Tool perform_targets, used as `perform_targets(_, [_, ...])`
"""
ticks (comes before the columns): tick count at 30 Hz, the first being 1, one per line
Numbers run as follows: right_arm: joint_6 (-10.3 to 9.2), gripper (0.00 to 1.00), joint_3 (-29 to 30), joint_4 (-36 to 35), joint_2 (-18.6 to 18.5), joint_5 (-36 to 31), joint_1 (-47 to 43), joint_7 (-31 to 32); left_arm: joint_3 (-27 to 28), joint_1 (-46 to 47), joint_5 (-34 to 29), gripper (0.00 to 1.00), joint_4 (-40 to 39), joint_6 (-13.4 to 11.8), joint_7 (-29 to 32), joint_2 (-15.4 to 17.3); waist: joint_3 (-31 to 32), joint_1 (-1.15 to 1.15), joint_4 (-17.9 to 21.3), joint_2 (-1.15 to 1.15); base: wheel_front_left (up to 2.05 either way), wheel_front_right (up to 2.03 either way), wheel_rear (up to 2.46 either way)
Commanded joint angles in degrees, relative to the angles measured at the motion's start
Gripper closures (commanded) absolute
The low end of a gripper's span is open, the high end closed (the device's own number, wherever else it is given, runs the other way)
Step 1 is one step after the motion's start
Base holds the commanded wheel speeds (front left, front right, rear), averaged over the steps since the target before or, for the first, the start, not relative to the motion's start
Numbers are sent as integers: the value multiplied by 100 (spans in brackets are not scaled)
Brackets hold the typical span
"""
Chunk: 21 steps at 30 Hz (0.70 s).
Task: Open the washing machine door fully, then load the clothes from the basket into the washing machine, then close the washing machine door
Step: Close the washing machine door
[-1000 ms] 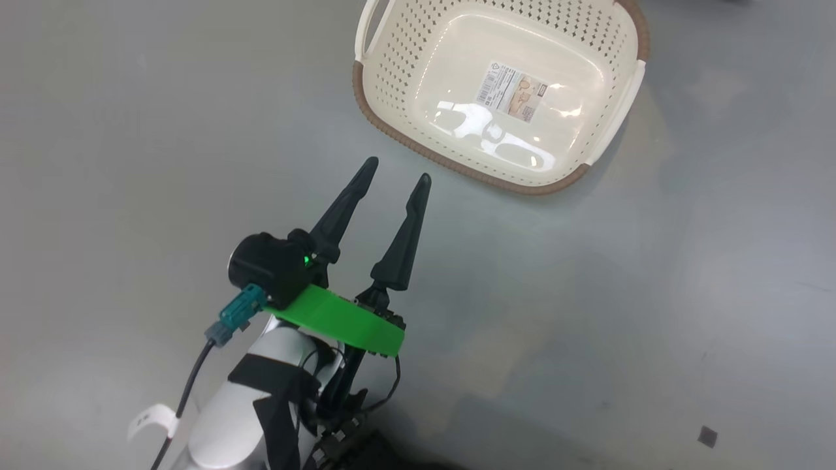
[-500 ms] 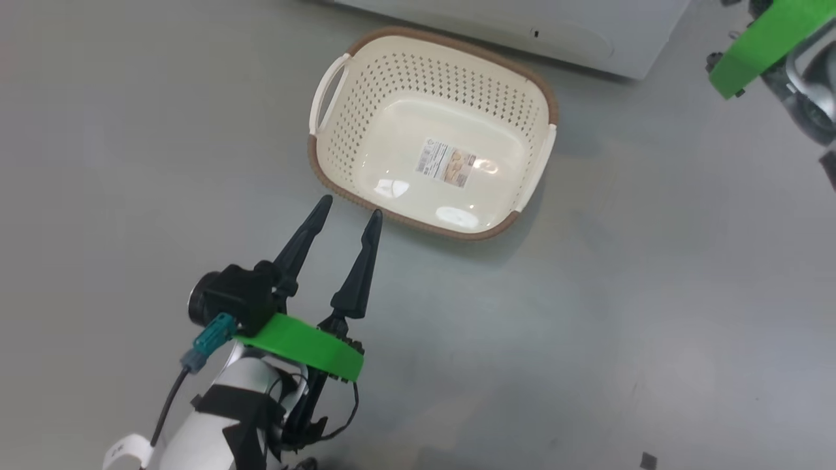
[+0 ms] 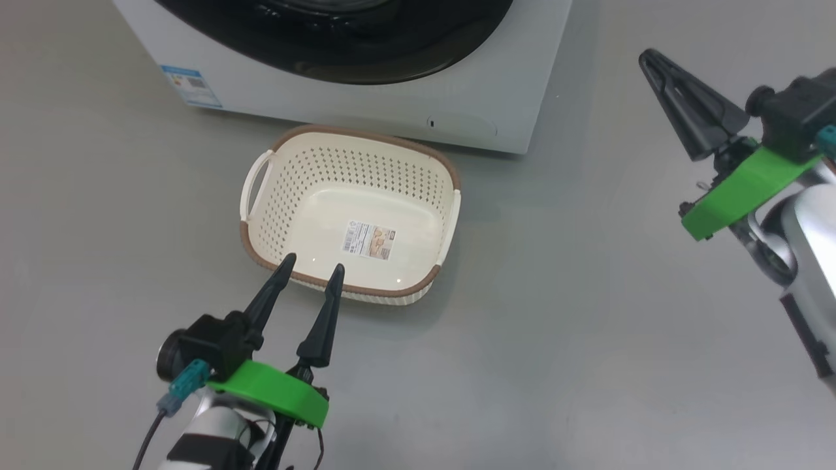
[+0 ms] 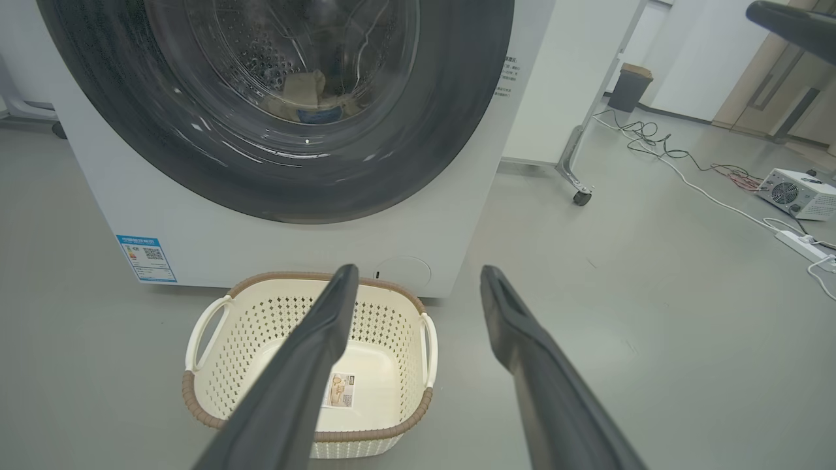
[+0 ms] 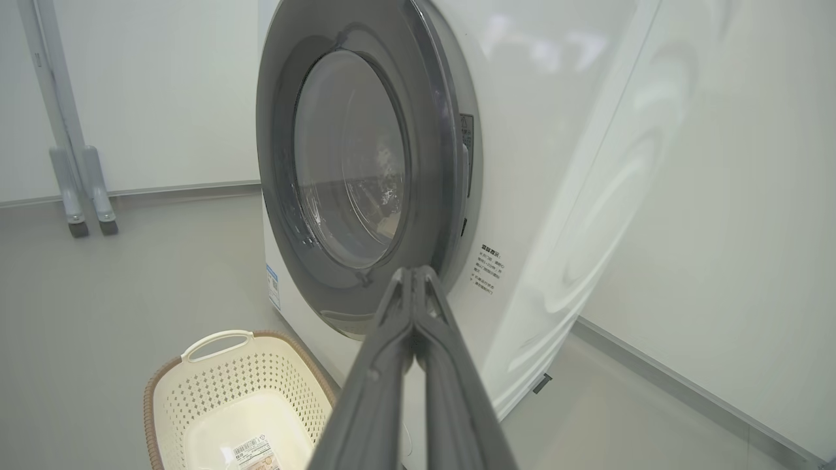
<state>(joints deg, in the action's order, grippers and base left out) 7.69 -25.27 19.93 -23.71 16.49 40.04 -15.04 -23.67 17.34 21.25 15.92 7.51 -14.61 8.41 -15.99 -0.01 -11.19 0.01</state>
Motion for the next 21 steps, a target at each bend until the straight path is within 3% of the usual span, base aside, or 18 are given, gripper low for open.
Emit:
perform_targets(1, [-20, 100, 165, -288, 71, -53, -285, 4, 306, -16, -33, 0, -172, -2, -39, 194, 264, 1, 244, -1, 0, 0, 0])
perform_targets(13, [-20, 100, 1655, -963, 626, -333, -1928, 4, 632, -519, -16, 0, -217, -2, -39, 294, 791, 1, 590, -1, 0, 0, 0])
perform_targets(21, [-20, 100, 2795, -1255, 1204, -484, -3062, 4, 995, -962, 77, 0, -252, -2, -39, 199, 1216, 1, 720, -1, 0, 0, 0])
